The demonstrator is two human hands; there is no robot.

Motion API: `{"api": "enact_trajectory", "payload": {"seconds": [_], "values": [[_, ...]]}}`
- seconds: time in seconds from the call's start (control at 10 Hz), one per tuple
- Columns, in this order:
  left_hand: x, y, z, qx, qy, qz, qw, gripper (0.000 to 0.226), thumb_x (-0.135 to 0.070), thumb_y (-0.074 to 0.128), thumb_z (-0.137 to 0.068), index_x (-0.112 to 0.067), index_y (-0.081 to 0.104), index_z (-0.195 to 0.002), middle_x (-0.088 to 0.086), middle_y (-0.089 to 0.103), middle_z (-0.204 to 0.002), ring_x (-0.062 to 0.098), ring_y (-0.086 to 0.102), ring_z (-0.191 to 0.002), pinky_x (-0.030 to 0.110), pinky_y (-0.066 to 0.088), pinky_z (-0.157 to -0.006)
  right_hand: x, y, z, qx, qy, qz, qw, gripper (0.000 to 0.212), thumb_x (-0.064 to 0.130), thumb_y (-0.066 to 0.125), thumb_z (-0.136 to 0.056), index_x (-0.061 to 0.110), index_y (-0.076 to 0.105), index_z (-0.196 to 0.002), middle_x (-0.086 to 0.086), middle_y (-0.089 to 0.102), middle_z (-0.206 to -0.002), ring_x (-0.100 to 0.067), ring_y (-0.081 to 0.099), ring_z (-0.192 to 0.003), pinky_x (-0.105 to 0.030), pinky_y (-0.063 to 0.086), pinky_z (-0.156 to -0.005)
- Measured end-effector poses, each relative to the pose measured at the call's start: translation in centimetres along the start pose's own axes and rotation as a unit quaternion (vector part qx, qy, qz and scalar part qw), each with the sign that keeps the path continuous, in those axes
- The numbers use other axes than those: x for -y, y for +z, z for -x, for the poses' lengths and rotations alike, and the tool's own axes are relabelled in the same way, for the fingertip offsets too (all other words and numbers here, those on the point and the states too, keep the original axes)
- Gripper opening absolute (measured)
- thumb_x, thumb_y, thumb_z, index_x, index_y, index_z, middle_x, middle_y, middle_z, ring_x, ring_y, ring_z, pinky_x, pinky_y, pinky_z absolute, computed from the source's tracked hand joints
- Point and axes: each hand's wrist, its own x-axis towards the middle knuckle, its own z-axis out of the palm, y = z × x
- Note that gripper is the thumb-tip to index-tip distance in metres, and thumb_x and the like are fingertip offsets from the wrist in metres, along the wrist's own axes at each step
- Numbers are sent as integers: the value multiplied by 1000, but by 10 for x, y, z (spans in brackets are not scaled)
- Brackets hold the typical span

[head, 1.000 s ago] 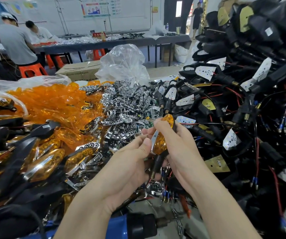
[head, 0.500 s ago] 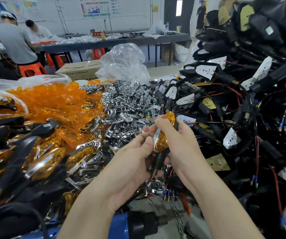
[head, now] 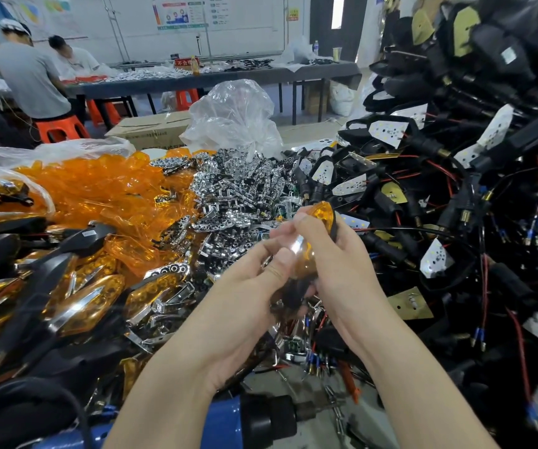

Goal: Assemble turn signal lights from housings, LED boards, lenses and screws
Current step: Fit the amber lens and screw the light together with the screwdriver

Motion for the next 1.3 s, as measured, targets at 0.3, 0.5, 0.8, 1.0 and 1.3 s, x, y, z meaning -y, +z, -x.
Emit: {"api": "enact_trajectory", "payload": {"seconds": [0.3,0.5,0.8,1.0,1.3], "values": [[-16,-6,3,-94,1,-159,983,46,-20,60,-96,-20,47,-141,0,50,-140,13,49,-128,19,41,-101,-4,26,6,2,65,-184,981,28,40,71,-92,17,66,-107,-3,75,-90,-16,73,-83,-27,59,-69],[-9,-19,12,-46,9,-240,970,30,-32,55,-99,-40,56,-127,-23,61,-114,-9,56,-102,10,45,-83,7,15,8,-41,55,-200,977,7,20,62,-94,13,60,-95,-1,67,-73,-16,64,-66,-29,52,-62],[-2,3,20,152,-91,-304,936,10,-38,60,-95,-34,69,-94,-20,71,-75,-2,65,-53,21,59,-61,23,-7,-3,-25,16,-221,975,15,-1,58,-90,8,53,-101,-3,55,-69,-16,57,-57,-29,51,-53],[7,52,30,226,-22,-391,892,16,-33,62,-92,-28,66,-107,-7,71,-93,9,59,-62,26,55,-65,31,-20,-4,-3,20,-217,976,12,-1,59,-88,11,54,-88,-2,56,-71,-15,57,-58,-30,51,-57],[37,82,90,72,-16,-514,855,40,-57,46,-97,-33,46,-129,-10,47,-124,17,62,-109,31,50,-75,30,-9,1,9,32,-208,978,10,3,61,-89,11,55,-89,-4,55,-76,-17,58,-61,-31,52,-58]]}}
